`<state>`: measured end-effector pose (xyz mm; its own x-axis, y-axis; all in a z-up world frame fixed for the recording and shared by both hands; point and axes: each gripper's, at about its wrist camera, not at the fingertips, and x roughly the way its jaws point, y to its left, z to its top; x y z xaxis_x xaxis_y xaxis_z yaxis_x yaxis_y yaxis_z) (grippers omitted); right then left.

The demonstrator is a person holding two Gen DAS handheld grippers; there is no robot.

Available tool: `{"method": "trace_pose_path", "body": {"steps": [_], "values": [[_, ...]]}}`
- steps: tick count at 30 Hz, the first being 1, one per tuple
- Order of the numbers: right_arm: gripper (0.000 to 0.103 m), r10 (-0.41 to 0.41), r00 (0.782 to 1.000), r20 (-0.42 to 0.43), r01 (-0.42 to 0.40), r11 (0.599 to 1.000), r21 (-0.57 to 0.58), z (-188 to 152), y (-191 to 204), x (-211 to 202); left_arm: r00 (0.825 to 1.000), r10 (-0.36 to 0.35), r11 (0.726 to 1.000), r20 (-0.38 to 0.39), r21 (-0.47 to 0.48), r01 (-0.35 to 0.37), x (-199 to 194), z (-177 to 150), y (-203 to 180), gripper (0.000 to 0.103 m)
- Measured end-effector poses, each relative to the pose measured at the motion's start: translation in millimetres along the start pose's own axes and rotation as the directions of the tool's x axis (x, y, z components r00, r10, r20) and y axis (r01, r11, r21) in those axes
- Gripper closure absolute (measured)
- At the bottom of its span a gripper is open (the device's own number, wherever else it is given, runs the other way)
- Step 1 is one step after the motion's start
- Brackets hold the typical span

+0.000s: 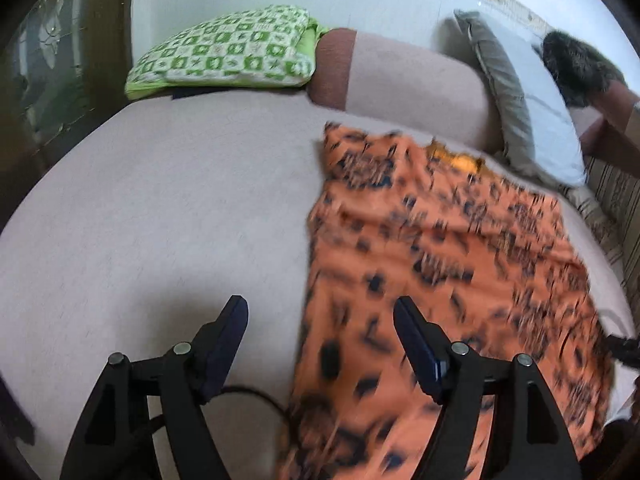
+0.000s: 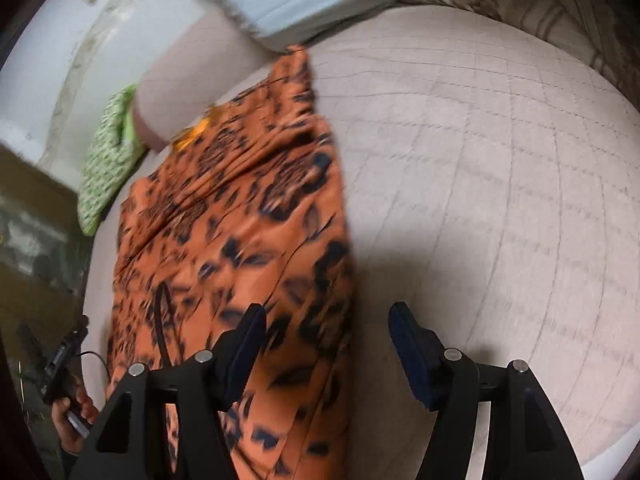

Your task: Fold small clothes

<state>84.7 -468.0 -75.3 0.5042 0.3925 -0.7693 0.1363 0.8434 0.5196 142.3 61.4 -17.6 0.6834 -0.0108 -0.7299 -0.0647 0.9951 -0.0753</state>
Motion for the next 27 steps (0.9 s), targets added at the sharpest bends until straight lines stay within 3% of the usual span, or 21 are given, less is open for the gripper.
{"method": "trace_pose_path", "body": {"steps": [3,7,8,9,12,14,16,17,18,20,21,22,23,27], "values": [[0.040,0.032,0.998,-0.045,-0.033,0.999,-0.035,-5,10,1,0.999,0.034,0.999,-0.022,0.013,-0.033,-5,-12,2,0.027],[0.041,0.085,0.996,-0.031,-0.083,0.996,0.037,-12,0,5,0.999,0.037,0.999,-0.035,-0.008,-0.037,-24,-33,7,0.027],[0.048,0.096,0.995,-0.025,-0.095,0.994,0.048,-17,-2,3,0.999,0.035,0.999,-0.038,-0.015,-0.036,-28,-39,9,0.027],[0.064,0.100,0.995,-0.027,-0.098,0.994,0.055,-20,0,5,0.998,0.039,0.999,-0.047,-0.028,-0.041,-34,-48,12,0.027],[0.074,0.109,0.993,-0.053,-0.104,0.991,0.089,-33,-11,10,0.990,0.040,0.996,-0.132,-0.072,-0.050,-25,-69,19,0.025],[0.072,0.093,0.995,-0.041,-0.091,0.994,0.059,-40,-6,6,0.983,0.059,0.995,-0.173,-0.074,-0.073,-16,-75,19,0.025],[0.065,0.083,0.996,-0.036,-0.082,0.996,0.039,-48,1,5,0.985,0.086,0.994,-0.146,-0.052,-0.095,-14,-78,14,0.021],[0.054,0.093,0.995,-0.032,-0.092,0.995,0.036,-52,3,5,0.984,0.095,0.994,-0.148,-0.044,-0.103,-12,-78,11,0.021],[0.050,0.084,0.996,-0.028,-0.084,0.996,0.022,-55,6,7,0.985,0.099,0.994,-0.143,-0.029,-0.104,-12,-79,8,0.023],[0.052,0.074,0.997,-0.024,-0.074,0.997,0.015,-57,10,8,0.987,0.078,0.997,-0.140,-0.005,-0.080,-11,-78,2,0.062],[0.070,0.088,0.996,-0.028,-0.087,0.996,0.031,-56,8,9,0.987,0.061,0.998,-0.146,0.003,-0.061,-11,-77,-3,0.072],[0.092,0.127,0.991,-0.049,-0.124,0.990,0.062,-56,4,11,0.987,0.056,0.998,-0.150,0.008,-0.055,-12,-76,-6,0.090],[0.091,0.145,0.988,-0.055,-0.141,0.987,0.077,-57,1,13,0.987,0.048,0.999,-0.156,0.006,-0.048,-12,-75,-9,0.095],[0.092,0.204,0.977,-0.055,-0.200,0.978,0.064,-62,8,-4,0.988,0.037,0.998,-0.148,-0.046,-0.045,-20,-75,-11,0.097]]}}
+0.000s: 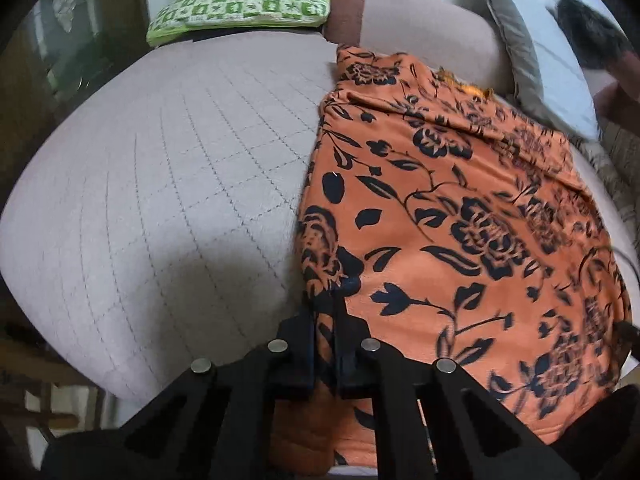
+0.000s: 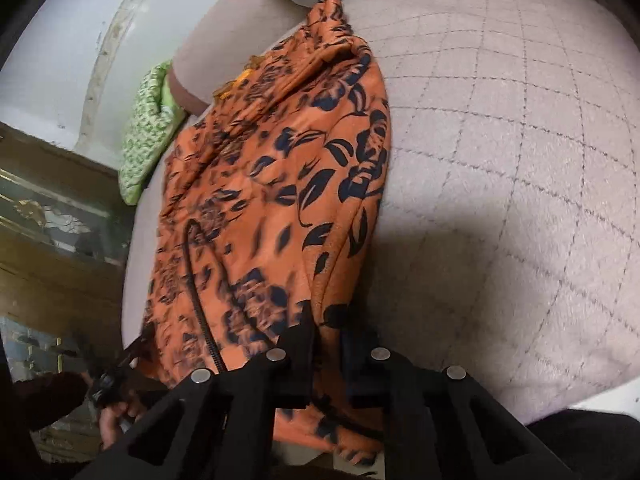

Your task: Fold small clothes

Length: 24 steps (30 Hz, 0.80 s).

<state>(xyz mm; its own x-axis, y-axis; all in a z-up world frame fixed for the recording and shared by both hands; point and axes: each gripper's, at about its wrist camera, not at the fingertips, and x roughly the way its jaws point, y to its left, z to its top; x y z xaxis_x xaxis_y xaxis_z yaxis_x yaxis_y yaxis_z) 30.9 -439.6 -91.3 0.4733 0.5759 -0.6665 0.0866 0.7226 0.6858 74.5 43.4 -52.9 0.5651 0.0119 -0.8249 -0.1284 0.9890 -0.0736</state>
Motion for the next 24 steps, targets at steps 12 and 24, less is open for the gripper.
{"method": "trace_pose_path", "body": {"steps": [12,24], "values": [[0.038,-0.042,0.999,0.017,0.043,0.999,-0.025,-24,-3,-24,0.998,-0.021,0.997,0.060,-0.072,0.025,-21,-7,13,0.062],[0.092,-0.008,1.000,0.025,0.007,1.000,0.030,-29,-17,-23,0.998,-0.070,0.997,0.009,-0.024,0.070,-16,-9,10,0.097]]}}
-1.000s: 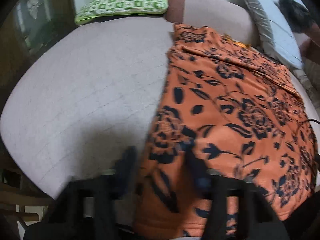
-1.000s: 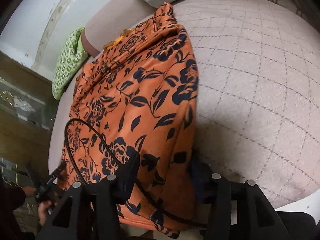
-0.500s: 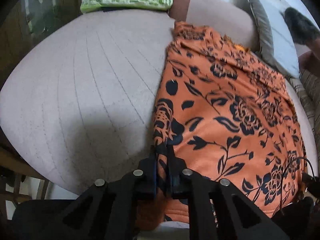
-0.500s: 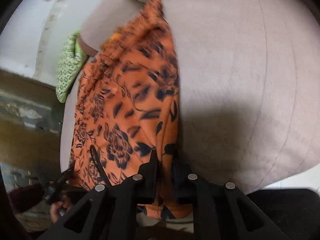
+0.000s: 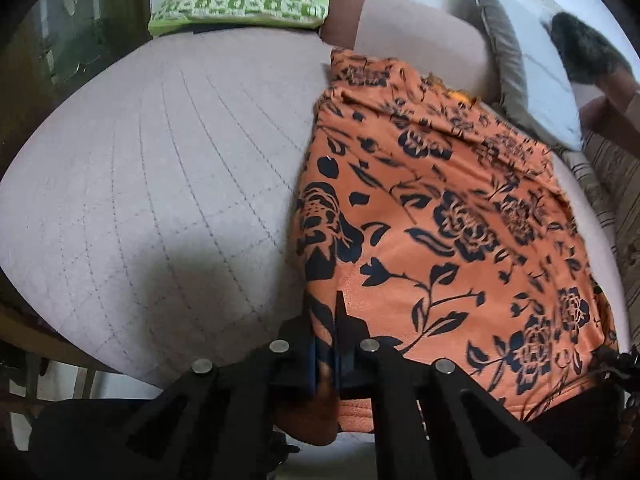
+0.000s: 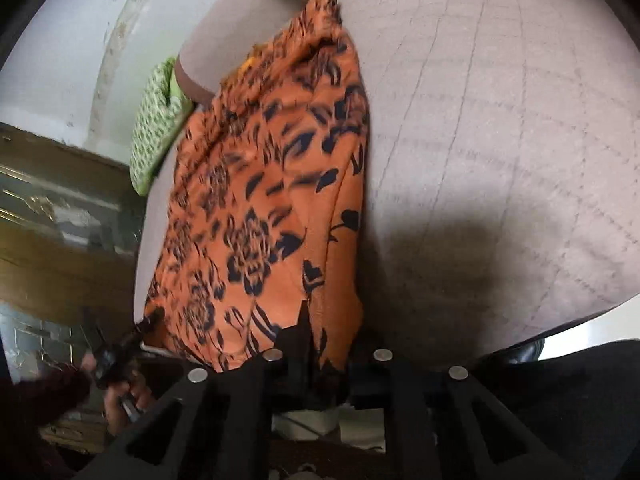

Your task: Fold small clothes

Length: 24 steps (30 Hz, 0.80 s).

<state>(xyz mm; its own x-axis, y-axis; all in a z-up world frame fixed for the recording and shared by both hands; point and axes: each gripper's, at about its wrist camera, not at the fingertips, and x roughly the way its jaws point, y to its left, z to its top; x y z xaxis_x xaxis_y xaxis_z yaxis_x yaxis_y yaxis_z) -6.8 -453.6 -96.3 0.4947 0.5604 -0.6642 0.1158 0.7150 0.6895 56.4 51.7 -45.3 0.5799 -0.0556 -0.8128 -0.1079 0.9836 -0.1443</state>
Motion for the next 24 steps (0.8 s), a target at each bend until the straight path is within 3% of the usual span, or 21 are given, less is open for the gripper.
{"method": "trace_pose_path", "body": {"steps": [3,6,7,8,9,10,11,13,15,16,17,18,19,22,24], "values": [[0.092,-0.006,0.997,0.071,0.002,0.998,0.059,4,-15,-29,1.000,-0.027,0.998,0.005,-0.048,0.027,-7,-3,7,0.097],[0.072,-0.090,0.995,-0.031,0.092,0.994,0.065,2,-24,-15,0.998,0.000,0.998,-0.063,-0.060,-0.003,6,-8,12,0.092],[0.066,-0.117,0.993,-0.018,0.117,0.993,0.010,0,-14,-17,0.997,0.003,0.997,-0.072,-0.071,-0.008,9,-9,13,0.082],[0.055,-0.101,0.995,0.005,0.101,0.995,0.001,0,-7,-22,0.997,-0.005,0.997,-0.074,-0.081,-0.001,7,-8,13,0.071],[0.027,-0.086,0.996,0.029,0.086,0.996,0.002,0,-3,-27,0.997,-0.008,0.996,-0.074,-0.089,0.001,5,-6,13,0.061],[0.025,-0.086,0.994,0.068,0.086,0.996,0.002,2,1,-33,0.998,-0.007,0.996,-0.061,-0.091,0.001,1,-6,12,0.043],[0.025,-0.106,0.990,0.098,0.107,0.994,-0.006,5,5,-38,0.999,-0.002,0.996,-0.041,-0.086,-0.002,-3,-6,11,0.038],[0.025,-0.128,0.989,0.071,0.130,0.991,-0.024,13,7,-25,1.000,0.017,0.999,-0.006,-0.042,-0.017,-5,-8,5,0.038],[0.025,-0.150,0.988,-0.043,0.149,0.988,-0.025,14,2,6,0.997,0.032,0.999,-0.063,-0.009,-0.032,8,-11,2,0.040],[0.031,-0.160,0.984,-0.077,0.159,0.987,-0.021,11,-1,17,0.996,0.041,0.999,-0.084,-0.002,-0.041,11,-13,3,0.057],[0.036,-0.178,0.982,-0.061,0.177,0.984,-0.027,11,-1,16,0.995,0.072,0.997,-0.069,0.007,-0.071,9,-14,3,0.090],[0.067,-0.153,0.987,-0.055,0.152,0.988,-0.029,10,2,15,0.998,0.014,1.000,-0.065,-0.004,-0.014,3,-13,7,0.097],[0.098,-0.085,0.994,-0.072,0.085,0.996,0.001,10,1,14,0.998,0.010,1.000,-0.061,-0.008,-0.011,1,-12,7,0.098],[0.098,-0.090,0.994,-0.064,0.090,0.996,0.001,10,-1,11,0.997,0.026,1.000,-0.070,0.005,-0.025,5,-13,7,0.098],[0.097,-0.022,0.995,-0.098,0.029,0.997,0.069,7,-15,16,0.996,0.031,1.000,-0.083,-0.003,-0.031,8,-11,7,0.097]]}}
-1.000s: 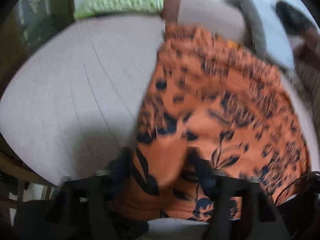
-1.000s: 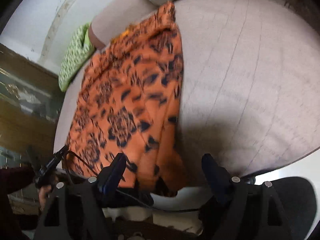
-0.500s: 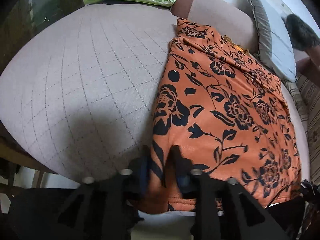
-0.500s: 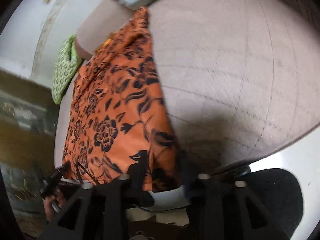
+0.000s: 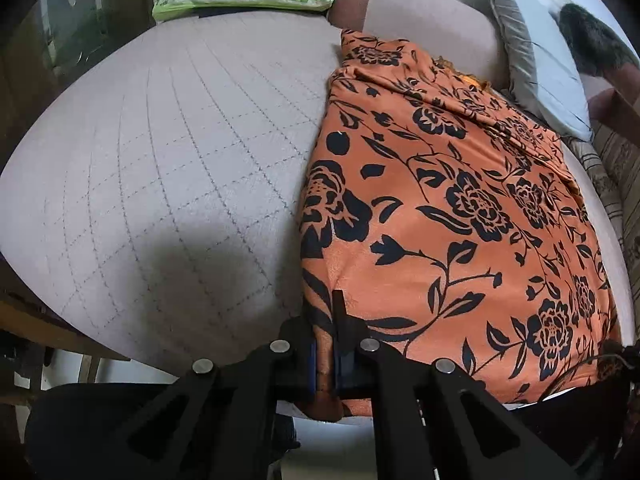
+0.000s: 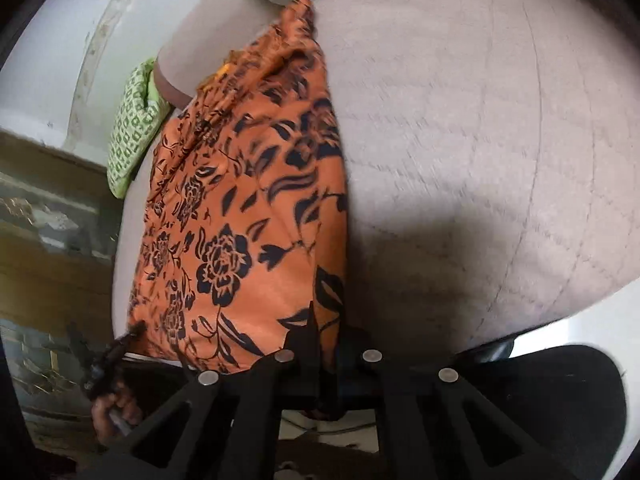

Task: Fold small clothes
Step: 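Lift the hem with both tools and fold it toward the collar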

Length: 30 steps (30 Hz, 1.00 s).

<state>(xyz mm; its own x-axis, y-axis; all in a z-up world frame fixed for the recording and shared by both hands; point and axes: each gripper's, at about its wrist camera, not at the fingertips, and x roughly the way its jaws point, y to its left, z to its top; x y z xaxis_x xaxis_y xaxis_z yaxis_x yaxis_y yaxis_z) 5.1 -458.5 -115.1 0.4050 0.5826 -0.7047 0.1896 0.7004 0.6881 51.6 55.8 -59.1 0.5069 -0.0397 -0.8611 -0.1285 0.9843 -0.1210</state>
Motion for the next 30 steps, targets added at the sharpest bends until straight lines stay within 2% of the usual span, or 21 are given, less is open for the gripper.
{"method": "trace_pose_path", "body": {"steps": [2,3,4,5,6,7,8,9,10,13,16,20,21,24,25,26,27,28,30], "values": [[0.095,-0.009,1.000,0.017,0.009,1.000,-0.012,0,3,-1,1.000,-0.001,1.000,-0.003,0.001,0.001,-1,1,-1,0.093],[0.092,-0.010,1.000,0.020,0.010,1.000,-0.022,1,7,0,1.000,-0.005,1.000,0.000,-0.002,0.005,-3,0,-1,0.088],[0.080,-0.007,1.000,0.021,0.008,0.999,-0.032,0,5,-2,1.000,-0.012,1.000,0.001,-0.003,0.012,-2,0,-3,0.062],[0.069,-0.010,1.000,0.021,0.011,0.999,-0.039,0,4,-2,1.000,-0.026,1.000,-0.003,0.002,0.026,0,0,-5,0.031],[0.048,0.000,1.000,0.019,0.001,0.999,-0.046,1,5,2,1.000,-0.026,0.999,-0.014,0.018,0.026,2,-1,-9,0.028],[0.049,-0.011,1.000,0.021,0.012,0.999,-0.053,-1,6,2,1.000,0.015,0.999,-0.007,0.052,-0.015,6,-2,-15,0.059],[0.053,-0.003,1.000,0.019,0.004,0.998,-0.056,1,7,1,0.999,0.035,0.997,0.011,0.074,-0.035,3,-3,-18,0.097],[0.092,0.023,1.000,0.011,-0.023,0.998,-0.051,2,7,1,1.000,0.001,0.998,0.003,0.065,-0.001,1,0,-17,0.097],[0.098,0.047,0.999,-0.001,-0.047,0.998,-0.035,4,6,1,1.000,-0.018,0.999,-0.002,0.039,0.018,-1,2,-13,0.097],[0.098,0.085,0.996,-0.010,-0.086,0.995,-0.055,5,13,0,0.997,-0.069,0.998,-0.020,-0.018,0.068,-2,5,-3,0.097],[0.098,0.202,0.979,0.019,-0.202,0.979,-0.025,9,16,-12,0.988,-0.150,0.986,0.020,-0.076,0.151,-17,10,5,0.097],[0.098,0.369,0.925,0.087,-0.369,0.929,-0.023,37,31,-34,0.973,-0.204,0.977,0.107,-0.048,0.210,-44,41,-2,0.097],[0.098,0.405,0.908,0.105,-0.403,0.914,-0.037,49,39,-39,0.967,-0.215,0.975,0.134,-0.031,0.221,-50,56,-5,0.097],[0.098,0.491,0.855,0.169,-0.483,0.871,-0.088,101,65,-52,0.939,-0.270,0.961,0.212,0.002,0.276,-58,129,-17,0.097],[0.098,0.518,0.832,0.198,-0.506,0.855,-0.111,133,75,-55,0.932,-0.280,0.958,0.230,0.001,0.288,-56,151,-19,0.097],[0.098,0.528,0.820,0.222,-0.511,0.849,-0.134,159,84,-55,0.926,-0.287,0.955,0.243,-0.004,0.297,-53,173,-20,0.097],[0.098,0.527,0.816,0.239,-0.507,0.850,-0.143,178,89,-55,0.922,-0.287,0.954,0.261,-0.012,0.300,-46,200,-24,0.097],[0.098,0.516,0.813,0.271,-0.498,0.856,-0.138,213,94,-49,0.920,-0.275,0.957,0.278,-0.013,0.290,-31,237,-31,0.097],[0.098,0.484,0.818,0.311,-0.472,0.873,-0.119,259,102,-34,0.922,-0.270,0.957,0.278,-0.031,0.290,-6,278,-37,0.097]]}}
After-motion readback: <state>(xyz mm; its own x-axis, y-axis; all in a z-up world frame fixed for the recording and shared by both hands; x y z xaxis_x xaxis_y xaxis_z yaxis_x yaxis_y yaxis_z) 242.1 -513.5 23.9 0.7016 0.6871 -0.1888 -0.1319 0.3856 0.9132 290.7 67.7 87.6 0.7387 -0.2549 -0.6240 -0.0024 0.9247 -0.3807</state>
